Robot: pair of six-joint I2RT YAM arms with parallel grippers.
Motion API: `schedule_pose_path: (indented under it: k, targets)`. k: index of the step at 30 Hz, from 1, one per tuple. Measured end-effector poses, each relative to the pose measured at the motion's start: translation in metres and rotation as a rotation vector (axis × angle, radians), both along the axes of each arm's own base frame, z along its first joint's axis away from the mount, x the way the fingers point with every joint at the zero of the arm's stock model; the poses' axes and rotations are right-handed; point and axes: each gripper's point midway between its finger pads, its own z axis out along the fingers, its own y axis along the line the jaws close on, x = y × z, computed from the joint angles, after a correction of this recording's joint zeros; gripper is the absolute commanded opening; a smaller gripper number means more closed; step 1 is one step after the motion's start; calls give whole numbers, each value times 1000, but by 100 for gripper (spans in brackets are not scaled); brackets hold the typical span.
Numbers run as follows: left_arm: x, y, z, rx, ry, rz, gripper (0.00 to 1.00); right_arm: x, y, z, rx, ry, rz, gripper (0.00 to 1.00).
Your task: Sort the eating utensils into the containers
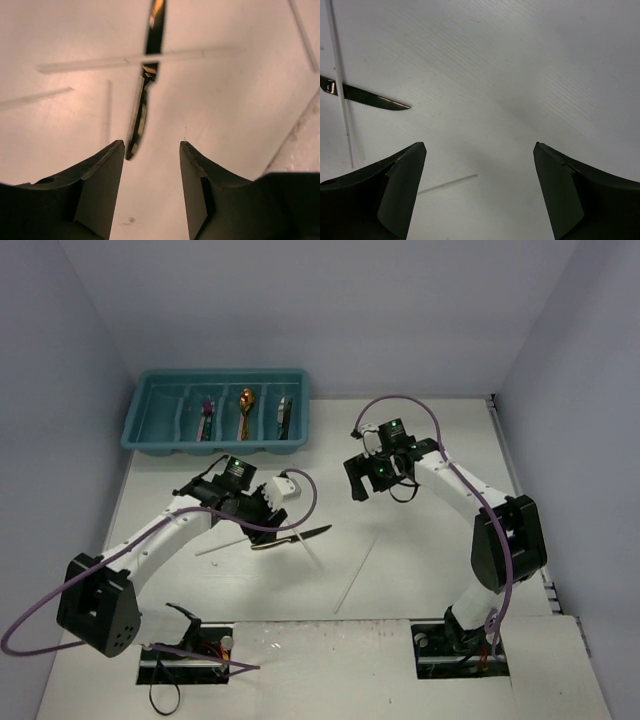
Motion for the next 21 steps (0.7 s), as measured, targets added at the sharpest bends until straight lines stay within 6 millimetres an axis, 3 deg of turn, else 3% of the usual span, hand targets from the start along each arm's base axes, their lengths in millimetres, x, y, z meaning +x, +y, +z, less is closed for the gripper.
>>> schedule_pose_path:
  k: [3, 8, 13, 21]
  targets:
    - [-22, 7, -23, 69, 88, -59, 41, 13, -25, 1, 11, 3, -70, 87]
    - [-27, 5, -39, 138, 111, -119, 40, 28, -65, 1, 13, 2, -177, 87]
    - [-27, 1, -61, 226, 166, -152, 40, 27, -64, 0, 21, 7, -169, 87]
    - [2, -5, -75, 298, 176, -128, 39, 23, -59, -3, 32, 20, -149, 87]
